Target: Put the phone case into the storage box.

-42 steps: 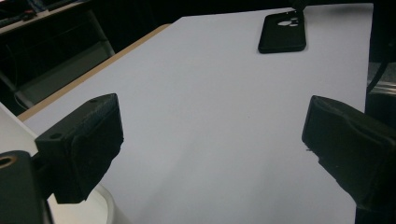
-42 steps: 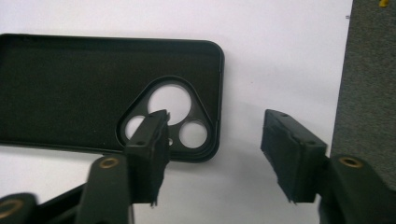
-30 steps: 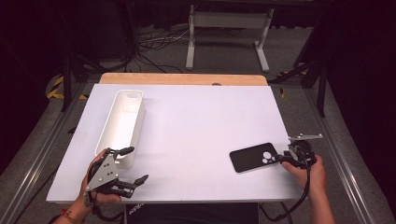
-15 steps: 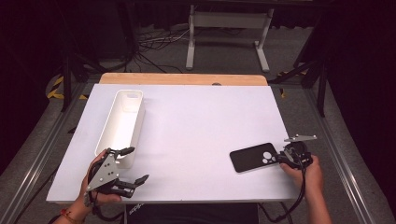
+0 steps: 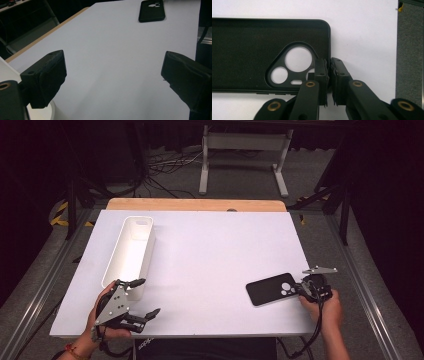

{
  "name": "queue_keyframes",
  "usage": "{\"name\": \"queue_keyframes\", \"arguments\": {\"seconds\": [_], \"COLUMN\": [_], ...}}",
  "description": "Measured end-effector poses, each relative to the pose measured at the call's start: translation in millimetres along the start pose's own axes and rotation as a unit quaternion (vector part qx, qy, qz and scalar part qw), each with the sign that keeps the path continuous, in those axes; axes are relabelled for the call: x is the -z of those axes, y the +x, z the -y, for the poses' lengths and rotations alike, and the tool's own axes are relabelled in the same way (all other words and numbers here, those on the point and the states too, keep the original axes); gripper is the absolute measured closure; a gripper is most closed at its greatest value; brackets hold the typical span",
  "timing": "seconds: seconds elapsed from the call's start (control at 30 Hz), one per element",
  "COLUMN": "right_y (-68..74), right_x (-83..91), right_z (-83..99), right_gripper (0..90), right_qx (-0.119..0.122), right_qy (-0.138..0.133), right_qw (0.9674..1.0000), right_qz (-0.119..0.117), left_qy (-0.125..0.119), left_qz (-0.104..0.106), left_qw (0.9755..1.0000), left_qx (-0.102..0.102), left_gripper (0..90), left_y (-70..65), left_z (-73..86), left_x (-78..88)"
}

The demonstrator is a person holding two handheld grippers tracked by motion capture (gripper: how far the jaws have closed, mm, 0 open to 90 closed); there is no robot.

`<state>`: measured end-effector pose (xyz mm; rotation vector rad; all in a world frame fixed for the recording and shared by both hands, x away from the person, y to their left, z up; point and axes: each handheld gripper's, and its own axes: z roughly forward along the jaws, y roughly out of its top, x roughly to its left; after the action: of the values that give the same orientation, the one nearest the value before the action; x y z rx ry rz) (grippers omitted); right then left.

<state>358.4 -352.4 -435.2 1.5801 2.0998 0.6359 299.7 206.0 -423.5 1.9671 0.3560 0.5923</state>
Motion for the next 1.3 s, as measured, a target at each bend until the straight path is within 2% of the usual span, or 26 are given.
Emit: {"name": "queue_keyframes", "arguments": {"seconds": [0.23,0.33,0.47,0.57,0.7,0.73,0.77,0.8,0.87,0.9,0.93,1.0,1.03,1.07,1.1,1.13,1.2,1.3], "right_y": [-3.5,-3.8,2.0,10.5,26.0,34.4,38.0,38.0,48.9,53.4,60.3,70.2,73.2,73.2,78.5,85.5,91.5,100.9], "right_x": [1.2,8.1,22.1,36.7,54.1,59.4,61.6,61.6,67.8,70.8,75.1,79.7,80.8,80.8,82.3,83.9,84.4,83.8], "right_z": [2.4,2.7,-0.3,-2.7,-7.1,-10.2,-11.6,-11.6,-16.1,-18.3,-21.8,-26.8,-28.5,-28.5,-31.4,-34.9,-38.7,-45.4], "right_gripper": [86.1,86.7,87.1,87.3,87.3,87.3,87.3,87.3,87.3,87.3,87.3,87.3,87.3,87.3,87.3,87.3,87.3,87.3], "right_qx": [-0.010,-0.010,0.007,0.030,0.067,0.088,0.098,0.098,0.120,0.131,0.146,0.166,0.174,0.174,0.187,0.203,0.216,0.238], "right_qy": [-0.014,-0.037,-0.072,-0.109,-0.149,-0.163,-0.170,-0.170,-0.189,-0.197,-0.206,-0.220,-0.223,-0.223,-0.226,-0.232,-0.237,-0.243], "right_qw": [0.9998,0.9990,0.9972,0.9936,0.9863,0.9821,0.9798,0.9798,0.9734,0.9702,0.9656,0.9586,0.9563,0.9563,0.9528,0.9474,0.9437,0.9367], "right_qz": [-0.013,-0.024,-0.016,-0.002,0.022,0.035,0.040,0.040,0.050,0.053,0.061,0.071,0.074,0.074,0.079,0.086,0.084,0.083], "left_qy": [-0.001,-0.001,-0.002,-0.003,-0.007,-0.007,-0.012,-0.012,-0.010,-0.010,-0.011,-0.012,-0.014,-0.014,-0.014,-0.015,-0.014,-0.019], "left_qz": [-0.001,-0.001,0.000,0.002,0.002,0.001,0.001,0.001,0.001,0.003,0.004,0.005,0.005,0.005,-0.002,-0.001,0.001,0.004], "left_qw": [1.0000,1.0000,1.0000,1.0000,0.9999,0.9999,0.9998,0.9998,0.9999,0.9998,0.9998,0.9998,0.9997,0.9997,0.9998,0.9997,0.9996,0.9997], "left_qx": [0.001,0.001,0.004,0.007,0.009,0.012,0.015,0.015,0.013,0.019,0.016,0.018,0.017,0.017,0.015,0.020,0.022,0.012], "left_gripper": [7.0,7.1,7.1,7.2,7.5,7.6,7.8,7.8,7.9,8.3,8.6,9.4,9.9,10.7,10.7,12.2,13.4,14.5], "left_y": [0.1,0.8,1.0,0.8,0.9,1.3,1.1,1.1,2.1,2.1,2.8,3.0,3.3,3.3,4.1,3.8,3.9,3.4], "left_z": [0.0,-0.3,-0.3,-0.2,-0.8,-1.8,-2.8,-2.8,-4.8,-6.3,-8.0,-12.5,-16.1,-16.1,-21.9,-24.2,-30.9,-43.2], "left_x": [-0.6,0.1,0.4,0.9,0.9,0.8,0.1,0.1,-1.0,-2.2,-3.0,-5.3,-6.8,-6.8,-10.5,-12.9,-19.7,-30.8]}}
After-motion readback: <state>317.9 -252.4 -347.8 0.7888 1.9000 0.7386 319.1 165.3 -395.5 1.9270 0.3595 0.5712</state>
